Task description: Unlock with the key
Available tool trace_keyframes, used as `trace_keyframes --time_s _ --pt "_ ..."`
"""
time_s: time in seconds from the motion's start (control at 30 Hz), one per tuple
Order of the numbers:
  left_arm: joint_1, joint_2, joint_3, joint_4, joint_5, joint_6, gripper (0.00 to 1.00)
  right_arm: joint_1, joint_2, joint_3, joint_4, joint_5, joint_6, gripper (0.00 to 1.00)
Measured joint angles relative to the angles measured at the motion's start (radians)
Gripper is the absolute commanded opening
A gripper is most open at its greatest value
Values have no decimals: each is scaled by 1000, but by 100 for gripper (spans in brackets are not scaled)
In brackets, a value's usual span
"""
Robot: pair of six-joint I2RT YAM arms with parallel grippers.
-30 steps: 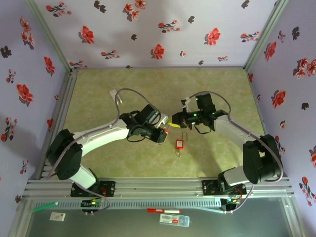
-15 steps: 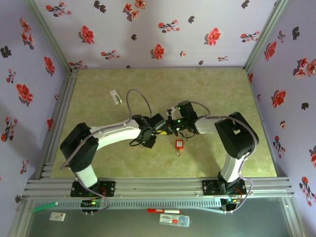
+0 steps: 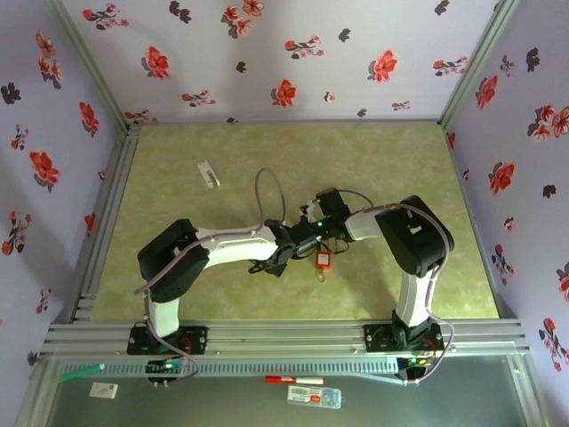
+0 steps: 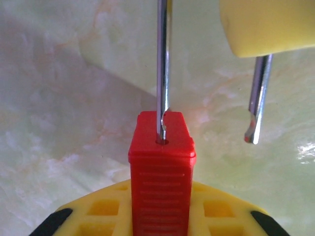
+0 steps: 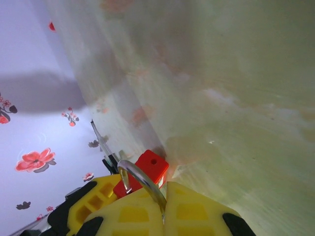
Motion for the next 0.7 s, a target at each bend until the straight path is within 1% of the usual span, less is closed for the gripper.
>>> trace_keyframes --time_s 0.03,0.23,0.43,0.5,0.57,0.7 --pt "-7 5 4 -6 -6 -8 29 0 0 0 -11 0 -9 0" --pt "-50 23 4 -110 25 -41 48 -29 0 5 -46 80 -36 0" --pt "-58 8 3 -151 42 -80 63 -42 0 9 -65 103 -59 0" --pt "-58 -28 3 -152 48 -93 68 -42 0 10 -70 103 -69 0" --pt "-58 -78 3 -151 53 -111 71 -42 0 13 -79 103 -78 0" --pt "-48 -232 6 -151 68 -160 75 -42 0 31 -122 112 -113 0"
